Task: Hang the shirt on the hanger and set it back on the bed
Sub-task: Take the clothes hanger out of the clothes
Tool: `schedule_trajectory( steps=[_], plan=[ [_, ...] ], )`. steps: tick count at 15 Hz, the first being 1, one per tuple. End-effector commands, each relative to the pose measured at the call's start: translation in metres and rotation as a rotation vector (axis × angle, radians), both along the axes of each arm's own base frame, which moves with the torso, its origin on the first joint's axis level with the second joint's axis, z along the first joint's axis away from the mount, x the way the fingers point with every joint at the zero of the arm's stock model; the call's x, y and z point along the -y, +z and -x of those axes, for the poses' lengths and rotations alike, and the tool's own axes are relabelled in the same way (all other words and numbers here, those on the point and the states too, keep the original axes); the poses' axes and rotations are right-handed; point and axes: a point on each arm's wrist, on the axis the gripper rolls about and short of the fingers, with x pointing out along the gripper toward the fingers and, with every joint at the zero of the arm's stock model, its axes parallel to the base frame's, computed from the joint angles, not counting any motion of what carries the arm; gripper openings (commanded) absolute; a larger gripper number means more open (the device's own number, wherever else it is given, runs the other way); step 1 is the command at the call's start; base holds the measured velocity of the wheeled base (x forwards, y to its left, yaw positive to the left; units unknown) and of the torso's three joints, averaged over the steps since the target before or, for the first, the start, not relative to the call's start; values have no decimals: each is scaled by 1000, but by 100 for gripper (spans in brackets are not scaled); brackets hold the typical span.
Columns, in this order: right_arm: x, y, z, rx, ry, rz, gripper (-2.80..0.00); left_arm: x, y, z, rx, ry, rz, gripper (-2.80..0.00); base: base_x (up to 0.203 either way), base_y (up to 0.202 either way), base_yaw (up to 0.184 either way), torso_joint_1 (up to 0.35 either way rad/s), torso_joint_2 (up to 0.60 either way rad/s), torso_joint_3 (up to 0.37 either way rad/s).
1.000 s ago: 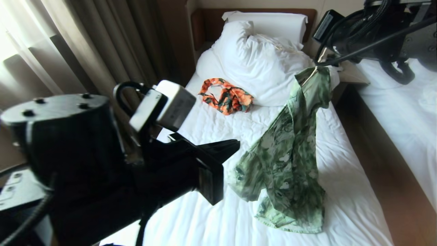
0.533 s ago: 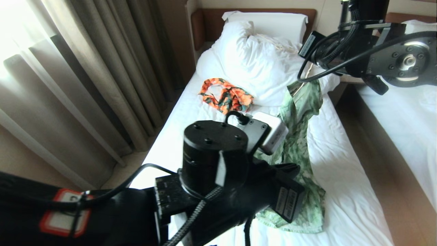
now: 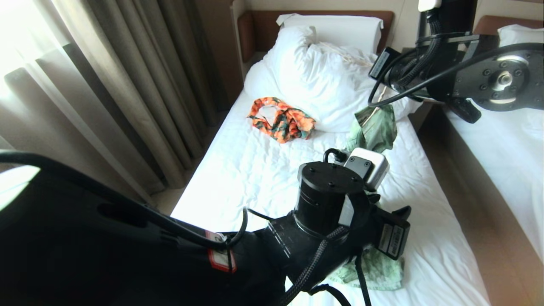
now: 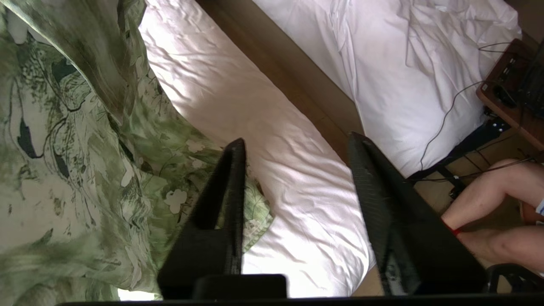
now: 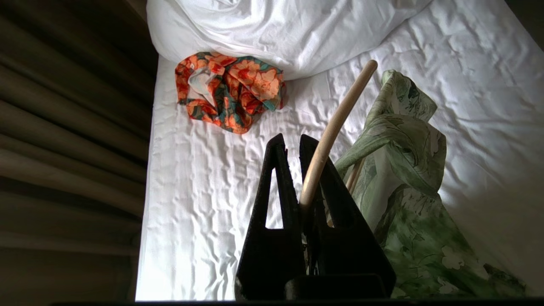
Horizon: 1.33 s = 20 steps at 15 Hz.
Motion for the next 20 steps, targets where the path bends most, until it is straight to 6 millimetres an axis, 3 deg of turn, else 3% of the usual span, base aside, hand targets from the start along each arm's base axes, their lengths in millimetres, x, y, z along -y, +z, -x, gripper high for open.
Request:
schedule_trajectory(
  steps=[1,5,10,14,20],
  plan=[
    [2,6,6,10,7,-15,-280,8,-11,-5,-5,5,-4,0,0,0,0,0,0,0],
    [7,17,16,21,22,-23,-280,20,-21,-16,74,82,71,0,0,0,0,0,0,0],
    [13,24,30,-3,53,-52,-280,8,-27,-45,160,167,27,0,0,0,0,0,0,0],
    [15,27,34,-6,68,-65,-280,-5,-24,-66,223,231,28,0,0,0,0,0,0,0],
    [16,27,39,-24,73,-64,-280,-1,-4,-70,276,251,70,0,0,0,0,0,0,0]
  ],
)
